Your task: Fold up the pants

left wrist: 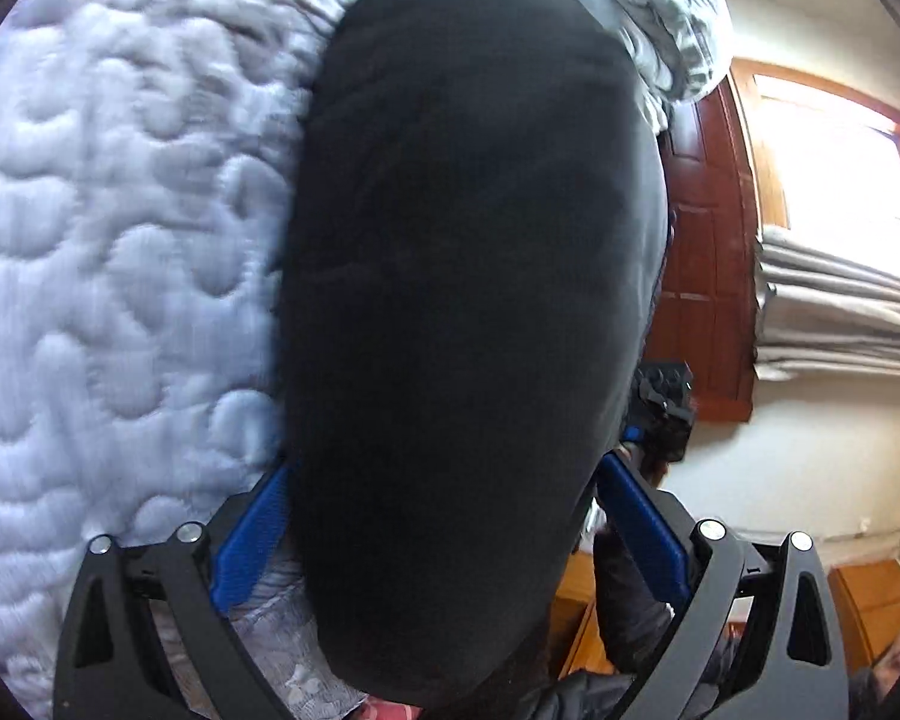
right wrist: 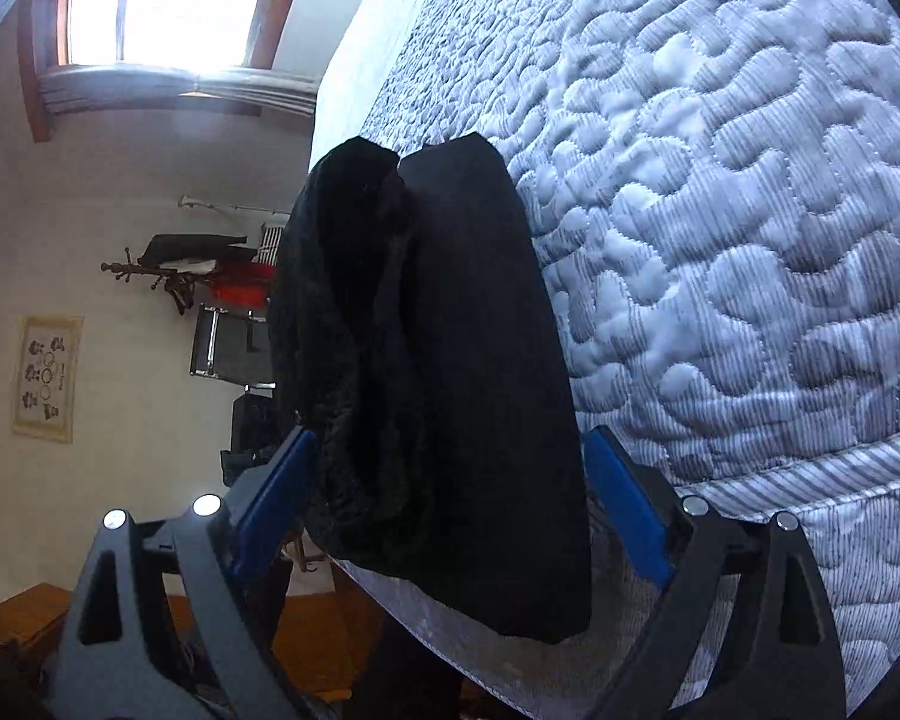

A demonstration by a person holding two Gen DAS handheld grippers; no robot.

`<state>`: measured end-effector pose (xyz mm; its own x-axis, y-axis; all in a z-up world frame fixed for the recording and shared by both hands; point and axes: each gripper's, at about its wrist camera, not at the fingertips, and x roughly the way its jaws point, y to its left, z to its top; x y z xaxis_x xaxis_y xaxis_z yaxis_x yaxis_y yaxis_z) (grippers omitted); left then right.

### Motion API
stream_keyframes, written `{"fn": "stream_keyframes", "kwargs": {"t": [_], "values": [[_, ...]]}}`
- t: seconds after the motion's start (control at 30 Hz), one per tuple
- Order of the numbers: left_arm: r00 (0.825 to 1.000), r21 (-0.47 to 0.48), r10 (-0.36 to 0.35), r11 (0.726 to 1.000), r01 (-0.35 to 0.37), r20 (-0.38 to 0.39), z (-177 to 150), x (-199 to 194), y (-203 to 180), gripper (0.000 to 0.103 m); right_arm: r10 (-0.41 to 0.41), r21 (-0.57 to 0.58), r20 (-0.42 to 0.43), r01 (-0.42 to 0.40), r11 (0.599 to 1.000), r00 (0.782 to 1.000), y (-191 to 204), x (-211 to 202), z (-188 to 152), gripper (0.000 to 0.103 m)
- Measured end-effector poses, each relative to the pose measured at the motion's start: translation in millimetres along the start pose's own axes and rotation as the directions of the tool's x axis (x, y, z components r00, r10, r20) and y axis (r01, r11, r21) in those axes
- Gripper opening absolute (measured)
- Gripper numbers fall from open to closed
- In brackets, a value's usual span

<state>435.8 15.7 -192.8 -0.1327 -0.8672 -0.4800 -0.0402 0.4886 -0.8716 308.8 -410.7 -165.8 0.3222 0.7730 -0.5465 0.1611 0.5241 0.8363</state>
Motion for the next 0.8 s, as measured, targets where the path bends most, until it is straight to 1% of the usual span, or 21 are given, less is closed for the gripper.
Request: {"fn": "stream_keyframes", "kwargs": {"t": [0.1,0.27,0.37,0.43,0.57,0.67,0.73,0.77,0.8], "values": [[0.999,0.018,0.019,1.0,-0.018,-0.038,3,6,-3,0.099,-0.013,-0.02,-0.028,0.013,1.0,1.0,1,9,3,0.091],[0.996,0.034,0.031,0.999,-0.028,-0.088,7,12,-7,0.099,0.009,-0.015,-0.063,-0.01,1.0,0.998,-2,22,8,0.094],[0.994,0.024,0.076,0.997,-0.074,-0.081,9,20,-12,0.099,0.031,-0.011,-0.086,-0.032,0.999,0.996,-3,28,7,0.096],[0.989,0.027,0.122,0.992,-0.121,-0.078,9,24,-18,0.099,0.037,-0.015,-0.093,-0.039,0.999,0.995,-2,30,7,0.096],[0.986,-0.001,0.161,0.987,-0.162,-0.05,7,27,-23,0.099,0.027,-0.052,-0.103,-0.032,0.998,0.994,9,45,7,0.096],[0.991,-0.014,0.131,0.991,-0.131,-0.027,4,24,-27,0.099,-0.005,-0.095,-0.102,-0.004,0.995,0.995,17,50,6,0.09],[0.995,-0.026,0.098,0.995,-0.099,-0.013,2,20,-30,0.099,-0.012,-0.089,-0.092,0.004,0.996,0.996,18,48,6,0.073],[0.995,-0.033,0.095,0.995,-0.095,-0.01,2,18,-27,0.099,-0.005,-0.079,-0.083,-0.002,0.997,0.996,17,46,6,0.069],[0.996,-0.042,0.094,0.995,-0.094,-0.005,1,17,-28,0.099,-0.009,-0.083,-0.074,0.003,0.997,0.997,18,45,6,0.06]]}}
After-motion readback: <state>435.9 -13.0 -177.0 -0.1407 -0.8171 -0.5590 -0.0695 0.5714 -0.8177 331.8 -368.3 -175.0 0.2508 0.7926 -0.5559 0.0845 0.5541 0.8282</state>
